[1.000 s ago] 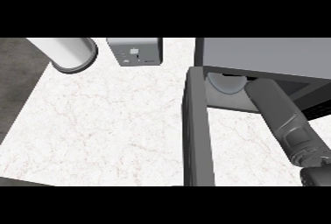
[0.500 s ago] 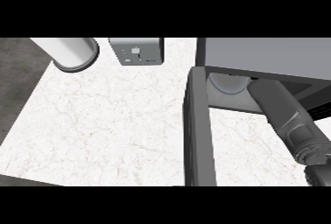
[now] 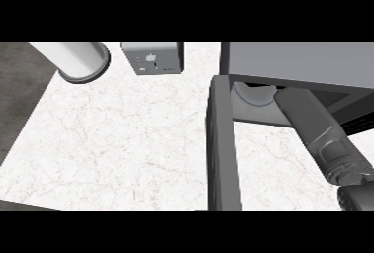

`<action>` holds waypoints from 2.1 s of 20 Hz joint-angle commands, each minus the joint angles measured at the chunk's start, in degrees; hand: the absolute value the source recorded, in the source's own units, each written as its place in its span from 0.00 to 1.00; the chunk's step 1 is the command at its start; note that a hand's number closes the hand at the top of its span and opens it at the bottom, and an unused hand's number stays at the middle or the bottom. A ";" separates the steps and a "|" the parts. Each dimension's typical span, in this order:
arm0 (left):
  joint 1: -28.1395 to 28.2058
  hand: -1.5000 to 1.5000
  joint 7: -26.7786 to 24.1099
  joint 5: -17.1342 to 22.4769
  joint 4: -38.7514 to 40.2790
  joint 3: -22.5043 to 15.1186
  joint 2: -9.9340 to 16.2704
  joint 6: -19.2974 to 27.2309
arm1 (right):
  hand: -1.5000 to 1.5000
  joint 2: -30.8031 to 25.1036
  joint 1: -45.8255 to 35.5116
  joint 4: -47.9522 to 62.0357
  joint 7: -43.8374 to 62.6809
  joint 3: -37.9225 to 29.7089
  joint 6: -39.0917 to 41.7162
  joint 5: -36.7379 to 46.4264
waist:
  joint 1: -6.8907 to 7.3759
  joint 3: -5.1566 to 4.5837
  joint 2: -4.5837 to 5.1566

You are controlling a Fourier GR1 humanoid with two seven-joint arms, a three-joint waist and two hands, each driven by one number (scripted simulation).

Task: Pick up the milk, place it into the microwave and close the microwave

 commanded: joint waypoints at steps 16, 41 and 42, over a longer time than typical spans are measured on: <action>-2.40 1.00 1.03 -4.80 -0.84 -11.45 -4.54 -3.05 | 0.00 4.51 6.98 -0.60 -12.63 -11.83 22.80 -13.17 | -4.04 -0.48 -2.28; -7.20 1.00 2.84 -23.70 2.93 -39.44 -5.48 11.04 | 0.00 5.56 40.47 -23.33 -18.25 -6.34 47.09 -18.12 | -9.90 -0.82 -4.70; -11.12 1.00 2.92 -25.08 5.37 -42.48 -5.48 13.42 | 0.00 6.11 40.81 -26.22 -16.01 -6.11 46.37 -18.78 | -9.21 -0.77 -4.35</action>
